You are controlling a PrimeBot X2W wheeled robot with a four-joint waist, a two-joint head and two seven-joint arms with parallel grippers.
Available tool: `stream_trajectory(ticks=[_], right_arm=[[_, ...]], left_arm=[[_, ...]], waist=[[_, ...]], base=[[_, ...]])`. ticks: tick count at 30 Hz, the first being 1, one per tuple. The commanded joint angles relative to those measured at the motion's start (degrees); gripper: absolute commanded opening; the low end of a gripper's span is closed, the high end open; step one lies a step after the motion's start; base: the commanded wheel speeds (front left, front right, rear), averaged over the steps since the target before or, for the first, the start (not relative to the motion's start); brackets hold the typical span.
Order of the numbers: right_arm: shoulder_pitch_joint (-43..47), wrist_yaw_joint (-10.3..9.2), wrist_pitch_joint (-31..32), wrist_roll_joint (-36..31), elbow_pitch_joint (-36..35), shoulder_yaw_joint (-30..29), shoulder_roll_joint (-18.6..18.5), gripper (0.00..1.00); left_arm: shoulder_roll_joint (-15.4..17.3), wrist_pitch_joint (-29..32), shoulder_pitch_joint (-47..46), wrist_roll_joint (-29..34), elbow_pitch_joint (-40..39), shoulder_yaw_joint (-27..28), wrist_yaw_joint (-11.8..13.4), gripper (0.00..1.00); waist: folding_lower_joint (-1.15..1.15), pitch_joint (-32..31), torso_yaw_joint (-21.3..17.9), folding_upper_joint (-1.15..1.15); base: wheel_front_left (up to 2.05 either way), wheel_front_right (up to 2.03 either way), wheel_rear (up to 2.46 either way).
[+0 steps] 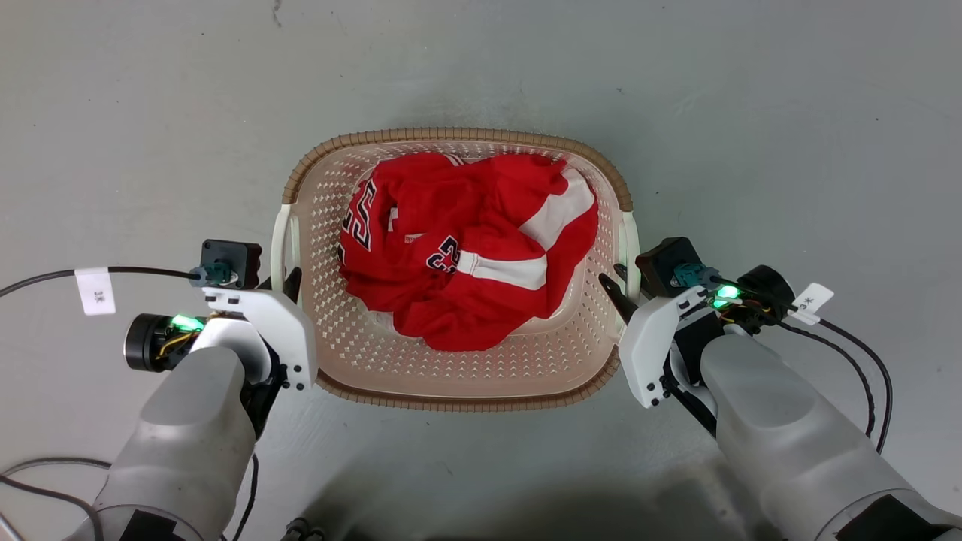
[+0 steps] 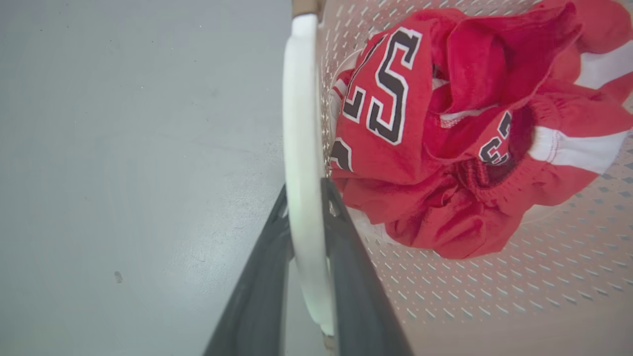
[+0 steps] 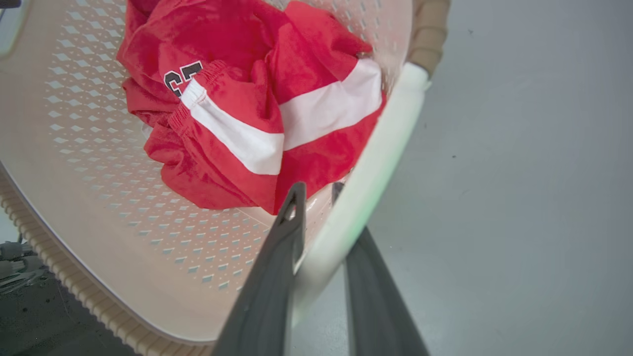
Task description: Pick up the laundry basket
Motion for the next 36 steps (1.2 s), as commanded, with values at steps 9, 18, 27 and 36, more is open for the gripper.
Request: stream_trajectory(ticks=[9,18,27,36], right_arm=[[0.01,-0.08,0.59,1.76,0.36,2.16,-0.07,0.00],[1.89,-0.08,2.88,4.46,-0.02,4.78,-0.04,0.00],[4.54,-0.08,6.17,8.17,-0.13,7.84,0.00,0.00],[6.57,-0.08,10.01,12.27,0.17,11.19,0.00,0.00]], left_arm=[[-0.22,1.09,0.71,-3.65,-0.16,-3.69,0.08,0.00],[-0.06,4.25,3.06,-7.37,-1.16,-6.90,0.07,0.00],[0.47,8.25,6.06,-11.58,-2.70,-10.47,0.07,0.00],[1.83,13.51,8.06,-15.54,-3.94,-14.21,0.07,0.00]], waist=[[0.00,-2.45,0.09,0.00],[0.00,-7.72,-0.43,0.00],[0.00,-14.29,-1.32,0.00],[0.00,-21.24,-2.87,0.00]], base=[[0.00,0.00,0.00],[0.00,0.00,0.00],[0.00,0.00,0.00],[0.00,0.00,0.00]])
